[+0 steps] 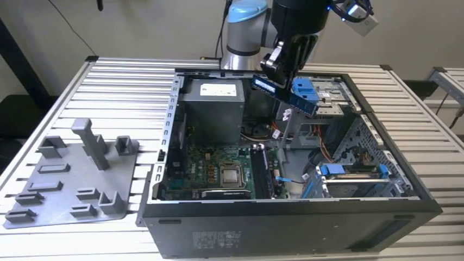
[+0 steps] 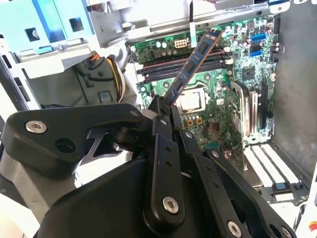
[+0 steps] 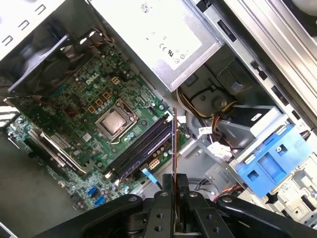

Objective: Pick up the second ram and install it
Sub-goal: 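Insert the second ram into the second slot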

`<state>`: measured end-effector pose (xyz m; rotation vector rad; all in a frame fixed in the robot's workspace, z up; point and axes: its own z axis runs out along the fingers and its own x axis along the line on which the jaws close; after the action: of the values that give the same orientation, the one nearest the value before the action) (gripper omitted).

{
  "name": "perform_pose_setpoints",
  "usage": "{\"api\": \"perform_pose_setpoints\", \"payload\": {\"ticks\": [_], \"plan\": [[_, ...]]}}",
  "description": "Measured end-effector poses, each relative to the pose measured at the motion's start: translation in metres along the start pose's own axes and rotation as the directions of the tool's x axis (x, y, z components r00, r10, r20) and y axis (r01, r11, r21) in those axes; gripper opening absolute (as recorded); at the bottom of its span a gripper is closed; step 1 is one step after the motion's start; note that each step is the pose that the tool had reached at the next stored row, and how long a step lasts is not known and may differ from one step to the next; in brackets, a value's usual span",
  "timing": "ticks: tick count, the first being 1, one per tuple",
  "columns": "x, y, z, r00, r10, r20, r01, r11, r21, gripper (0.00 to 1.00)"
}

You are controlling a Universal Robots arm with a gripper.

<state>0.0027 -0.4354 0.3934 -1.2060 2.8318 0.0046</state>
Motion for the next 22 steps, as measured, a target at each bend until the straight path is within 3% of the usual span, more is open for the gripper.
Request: {"api": "perform_pose_setpoints", "payload": {"ticks": [11, 16, 22], "plan": [[0.0001, -0.0001, 0.0001, 1.0, 0.001, 0.0002, -0.001, 1.0, 0.0, 0.14], [0.004, -0.0038, 0.0003, 1.0, 0.001, -0.0015, -0.001, 1.0, -0.0015, 0.14], [0.0065, -0.006, 0.0012, 0.9994, 0.036, -0.0046, -0.036, 0.9994, -0.0022, 0.14]]}}
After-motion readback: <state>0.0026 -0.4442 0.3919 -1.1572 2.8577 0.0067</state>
